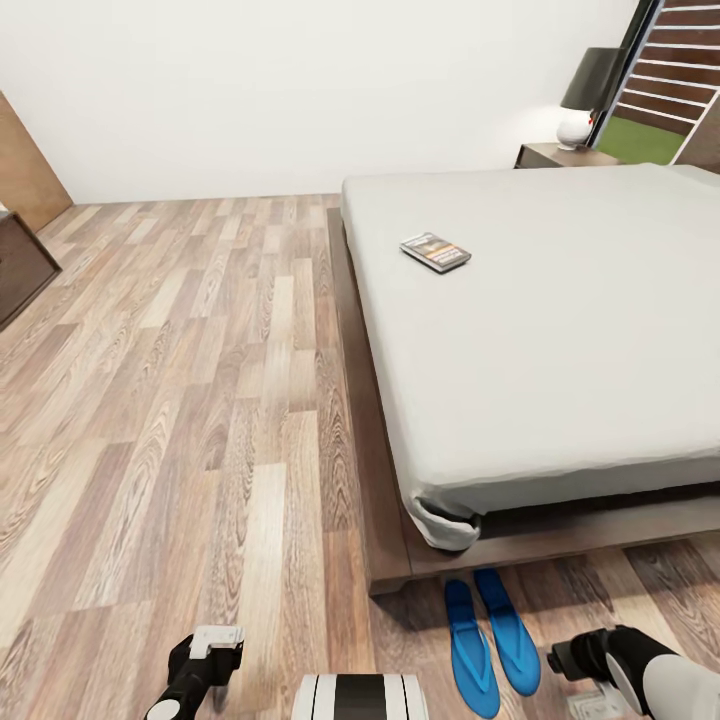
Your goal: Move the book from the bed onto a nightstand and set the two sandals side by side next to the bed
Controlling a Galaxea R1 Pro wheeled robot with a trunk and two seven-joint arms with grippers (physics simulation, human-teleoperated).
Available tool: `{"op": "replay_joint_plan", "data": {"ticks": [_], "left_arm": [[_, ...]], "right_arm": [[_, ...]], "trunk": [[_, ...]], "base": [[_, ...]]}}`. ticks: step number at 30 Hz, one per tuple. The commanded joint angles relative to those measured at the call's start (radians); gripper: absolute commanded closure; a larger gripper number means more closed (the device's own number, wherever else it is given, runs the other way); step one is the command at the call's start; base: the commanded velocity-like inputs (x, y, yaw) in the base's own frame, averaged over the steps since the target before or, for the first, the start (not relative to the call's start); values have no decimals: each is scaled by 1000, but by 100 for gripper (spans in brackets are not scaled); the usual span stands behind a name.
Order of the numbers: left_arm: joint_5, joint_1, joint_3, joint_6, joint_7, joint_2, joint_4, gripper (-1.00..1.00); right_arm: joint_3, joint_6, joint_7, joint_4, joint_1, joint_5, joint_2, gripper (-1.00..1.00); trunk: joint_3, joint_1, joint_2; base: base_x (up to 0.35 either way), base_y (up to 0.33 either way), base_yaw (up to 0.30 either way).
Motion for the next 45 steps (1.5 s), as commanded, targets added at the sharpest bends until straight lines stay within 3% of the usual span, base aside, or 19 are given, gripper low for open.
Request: {"op": "replay_joint_plan", "data": {"ticks": [1,16,22,26,27,30,36,37,38,39,45], "left_arm": [[7,0,-9,-3,5,1,0,-100],[7,0,-9,-2,5,3,0,-100],[7,0,-9,-2,5,4,0,-100],[7,0,-9,-2,5,4,0,-100],[7,0,-9,-2,5,4,0,-100],[7,0,-9,-2,5,4,0,-100],[8,0,-9,-2,5,5,0,-100],[8,0,-9,-2,5,5,0,-100],[8,0,-9,-2,5,5,0,-100],[8,0,-9,-2,5,5,0,-100],[8,0,-9,-2,5,5,0,-100]], "right_arm": [[-3,-4,-6,1,0,10,0,-100],[-8,-1,-4,10,4,9,-3,-100],[-52,2,-5,12,13,8,-9,-100],[-130,4,-4,12,24,-2,-18,-100],[-130,4,-4,12,24,-2,-18,-100],[-206,6,-1,13,32,-8,-27,-100],[-416,62,5,13,51,-12,-39,-100],[-416,62,5,13,51,-12,-39,-100],[-495,92,7,13,63,-12,-41,-100],[-495,92,7,13,63,-12,-41,-100],[-672,139,7,13,93,-13,-53,-100]], "trunk": [[-1,0,0],[-1,0,0],[11,-2,0],[15,-2,1],[15,-2,1],[15,-2,1],[15,-2,1],[15,-2,1],[15,-2,1],[15,-2,1],[15,-2,1]], "base": [[0,0,0],[0,0,0],[0,0,0],[0,0,0],[0,0,0],[0,0,0],[0,0,0],[0,0,0],[0,0,0],[0,0,0],[0,0,0]]}}
